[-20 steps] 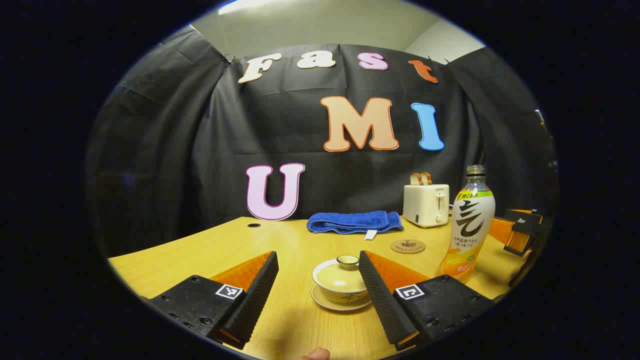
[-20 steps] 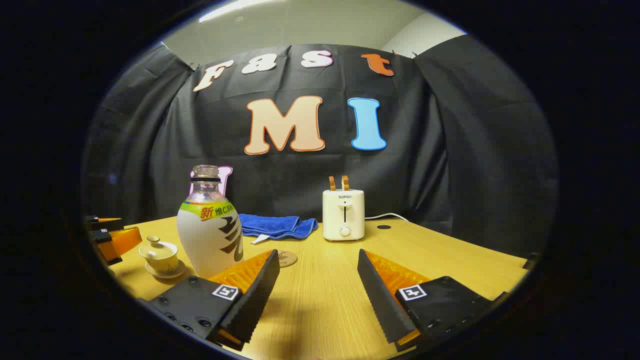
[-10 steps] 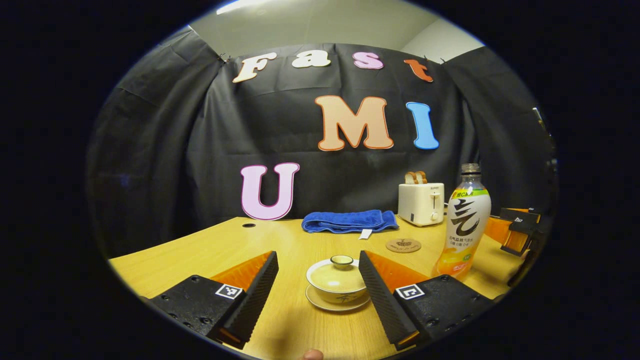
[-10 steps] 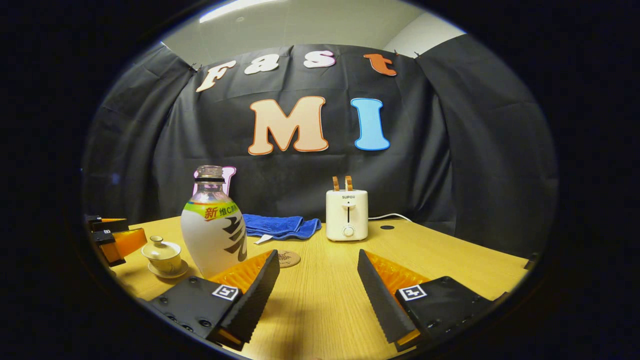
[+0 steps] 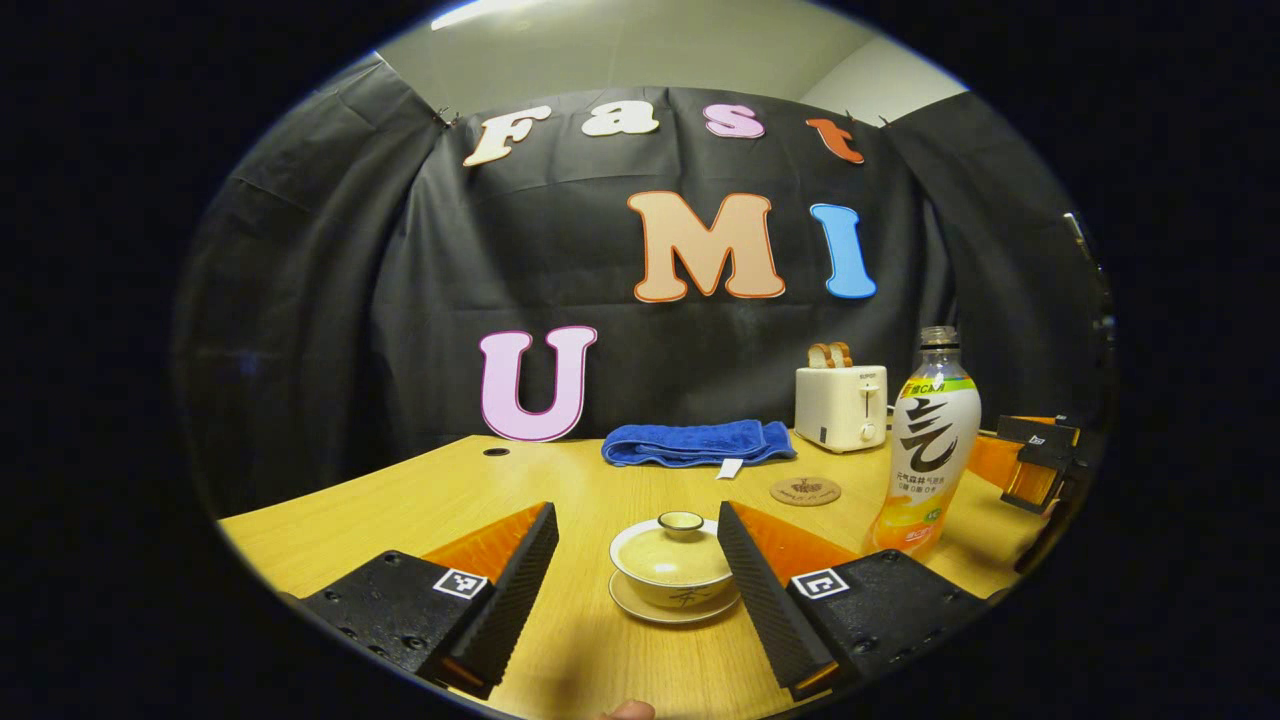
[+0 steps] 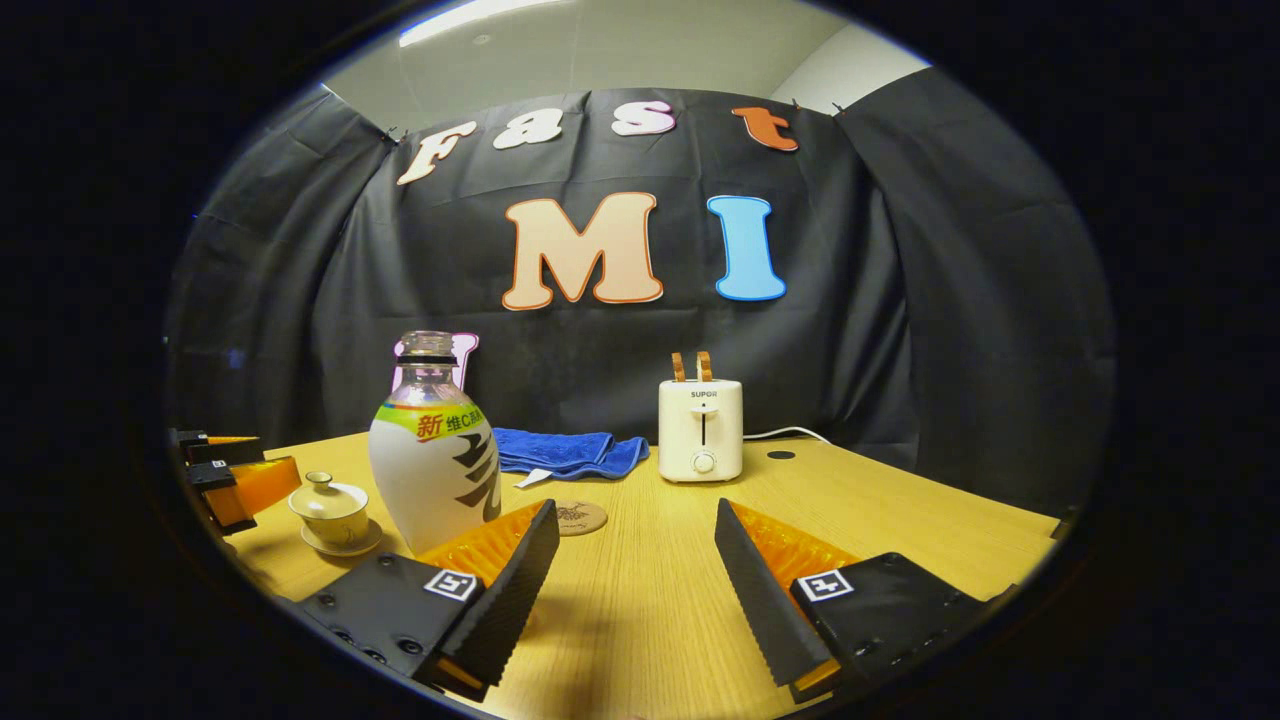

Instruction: Open the teacup lid with one hand, grasp the water bottle and pour water into the teacup with the other hand; after pouring, place the water bottle on the coaster and then close the teacup lid.

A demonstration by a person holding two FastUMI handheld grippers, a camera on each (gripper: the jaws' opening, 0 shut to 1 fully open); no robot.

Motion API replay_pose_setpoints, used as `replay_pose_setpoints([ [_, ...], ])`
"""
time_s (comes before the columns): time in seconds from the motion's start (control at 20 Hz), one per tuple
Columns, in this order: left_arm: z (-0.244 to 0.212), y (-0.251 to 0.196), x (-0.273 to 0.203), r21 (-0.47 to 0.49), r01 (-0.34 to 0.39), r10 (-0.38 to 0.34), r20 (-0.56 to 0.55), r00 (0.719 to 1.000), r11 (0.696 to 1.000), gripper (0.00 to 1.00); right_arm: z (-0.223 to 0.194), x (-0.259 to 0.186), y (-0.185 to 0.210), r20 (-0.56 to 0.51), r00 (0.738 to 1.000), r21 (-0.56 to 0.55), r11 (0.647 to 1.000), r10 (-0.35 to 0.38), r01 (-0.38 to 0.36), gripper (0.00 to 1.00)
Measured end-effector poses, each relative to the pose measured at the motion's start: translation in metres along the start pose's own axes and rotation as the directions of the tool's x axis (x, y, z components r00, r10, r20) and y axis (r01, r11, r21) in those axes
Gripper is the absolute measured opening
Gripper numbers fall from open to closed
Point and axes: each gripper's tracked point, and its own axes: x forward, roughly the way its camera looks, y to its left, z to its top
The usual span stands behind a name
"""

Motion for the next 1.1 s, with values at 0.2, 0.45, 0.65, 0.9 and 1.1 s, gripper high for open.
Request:
replay_pose_setpoints([
  [0.2,-0.004,-0.009,0.008,0.026,0.032,-0.031,-0.034,0.999,0.999,0.94,0.0,-0.001,0.001,0.0,1.0,0.0,1.0,0.003,-0.003,1.0],
  [0.45,-0.01,-0.016,0.025,0.07,0.053,-0.047,-0.083,0.995,0.996,0.94,-0.001,0.0,0.001,0.001,1.0,0.0,1.0,0.005,-0.005,1.0],
  [0.65,-0.025,-0.026,0.033,0.089,0.097,-0.083,-0.158,0.984,0.991,0.9,-0.001,0.0,0.002,0.0,1.0,0.001,1.0,0.011,-0.011,0.98],
  [0.9,-0.026,-0.024,0.037,0.106,0.093,-0.074,-0.17,0.983,0.99,0.78,-0.001,0.0,0.004,0.0,1.0,0.001,1.0,0.021,-0.021,0.99],
  [1.1,-0.027,-0.023,0.04,0.11,0.09,-0.07,-0.175,0.982,0.99,0.58,-0.001,0.001,0.004,0.0,1.0,0.001,1.0,0.023,-0.023,0.99],
])
